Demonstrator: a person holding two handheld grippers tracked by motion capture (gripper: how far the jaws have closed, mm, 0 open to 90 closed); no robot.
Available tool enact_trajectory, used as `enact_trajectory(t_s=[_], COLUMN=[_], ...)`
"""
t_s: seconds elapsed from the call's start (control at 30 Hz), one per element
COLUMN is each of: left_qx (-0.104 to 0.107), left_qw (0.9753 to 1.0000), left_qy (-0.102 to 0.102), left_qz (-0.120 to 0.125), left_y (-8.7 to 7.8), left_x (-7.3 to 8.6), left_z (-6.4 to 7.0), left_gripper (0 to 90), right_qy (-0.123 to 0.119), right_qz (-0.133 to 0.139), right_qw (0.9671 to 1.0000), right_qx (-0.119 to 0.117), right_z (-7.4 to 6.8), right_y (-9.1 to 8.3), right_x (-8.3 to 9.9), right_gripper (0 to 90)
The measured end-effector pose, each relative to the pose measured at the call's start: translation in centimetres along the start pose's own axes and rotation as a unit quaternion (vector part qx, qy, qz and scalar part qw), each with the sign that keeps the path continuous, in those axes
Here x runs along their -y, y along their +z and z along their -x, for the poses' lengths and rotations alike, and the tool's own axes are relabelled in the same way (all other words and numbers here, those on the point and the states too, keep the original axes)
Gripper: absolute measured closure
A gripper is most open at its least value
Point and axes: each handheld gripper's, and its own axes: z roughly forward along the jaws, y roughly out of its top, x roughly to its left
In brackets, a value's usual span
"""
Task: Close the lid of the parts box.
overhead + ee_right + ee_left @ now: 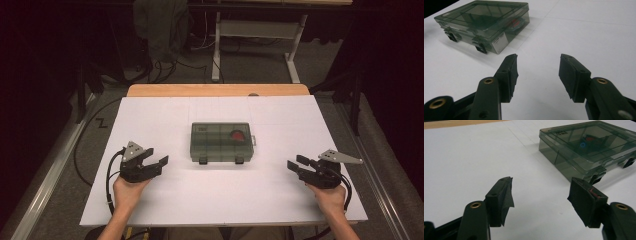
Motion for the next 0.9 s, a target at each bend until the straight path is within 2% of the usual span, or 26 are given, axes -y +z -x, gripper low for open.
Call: enact_trajectory(t_s=[0.33,0.9], left_qx=[-0.001,-0.005], left_qw=[0.9999,0.9999], left_qy=[-0.002,-0.009], left_qz=[0.010,0.010], left_y=[-0.2,-0.2], left_x=[0.5,1.7], left_z=[0.1,-0.1], left_gripper=[35.5,35.4], right_qy=[-0.003,0.007], right_qz=[0.010,0.026], right_qw=[0.9999,0.9996], right_qx=[0.005,0.012], right_z=[0.1,0.6], right_y=[-0.1,-0.7], right_x=[0.8,2.1], right_gripper=[48.8,46.3])
